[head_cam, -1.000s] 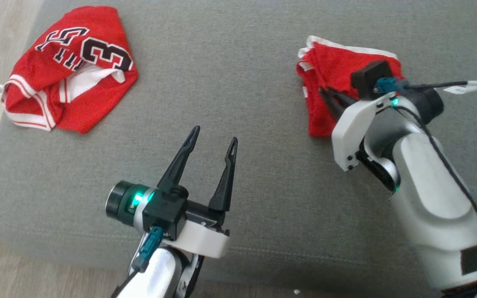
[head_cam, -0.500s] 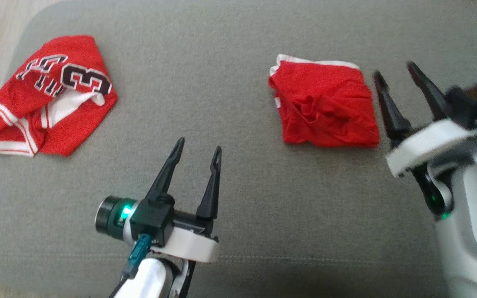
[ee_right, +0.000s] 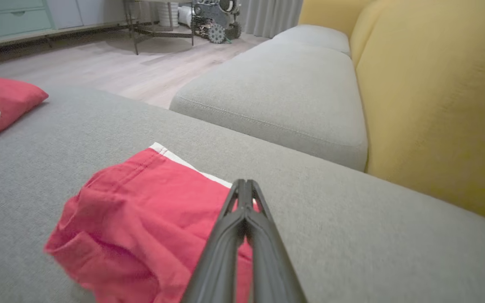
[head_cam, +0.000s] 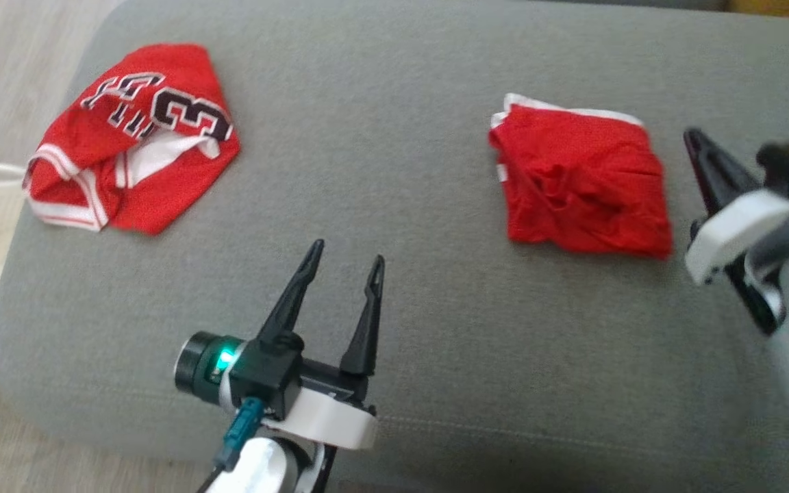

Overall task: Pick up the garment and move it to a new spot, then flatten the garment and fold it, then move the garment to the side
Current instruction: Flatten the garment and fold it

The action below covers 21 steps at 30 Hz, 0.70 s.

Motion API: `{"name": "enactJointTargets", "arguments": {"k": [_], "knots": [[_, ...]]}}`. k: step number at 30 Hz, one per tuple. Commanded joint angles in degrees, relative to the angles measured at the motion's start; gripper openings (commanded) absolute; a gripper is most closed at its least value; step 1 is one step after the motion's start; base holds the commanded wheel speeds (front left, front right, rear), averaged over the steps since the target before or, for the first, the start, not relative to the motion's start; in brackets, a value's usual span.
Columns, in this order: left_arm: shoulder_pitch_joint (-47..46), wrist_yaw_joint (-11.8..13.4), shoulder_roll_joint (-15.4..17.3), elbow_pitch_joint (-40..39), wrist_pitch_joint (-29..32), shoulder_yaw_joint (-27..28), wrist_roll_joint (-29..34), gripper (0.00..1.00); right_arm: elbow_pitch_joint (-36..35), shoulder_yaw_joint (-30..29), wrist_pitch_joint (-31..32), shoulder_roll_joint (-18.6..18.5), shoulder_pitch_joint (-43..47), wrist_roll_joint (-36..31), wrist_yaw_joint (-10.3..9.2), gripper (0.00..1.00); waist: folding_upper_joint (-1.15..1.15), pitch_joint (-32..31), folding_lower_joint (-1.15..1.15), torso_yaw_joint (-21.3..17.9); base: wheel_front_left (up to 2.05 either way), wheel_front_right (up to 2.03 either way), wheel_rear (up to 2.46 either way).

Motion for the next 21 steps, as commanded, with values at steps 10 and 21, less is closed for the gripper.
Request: {"name": "enactJointTargets", "arguments": {"k": [10,21], "knots": [[-4.5,0.4,-0.3,-1.1,-0.3,-0.6,-1.3,1.0,12.2,20.1,-1.1,-4.0,-11.6,9.8,0.26,0.0,0.0,4.5,0.0,3.8,0.0,0.0,0.0],[-5.1,0.8,-0.3,-0.6,-0.3,-0.5,-1.0,1.0,10.1,39.3,-2.1,-3.1,-11.7,25.4,0.26,0.0,0.0,4.1,0.0,1.7,0.0,0.0,0.0]]}}
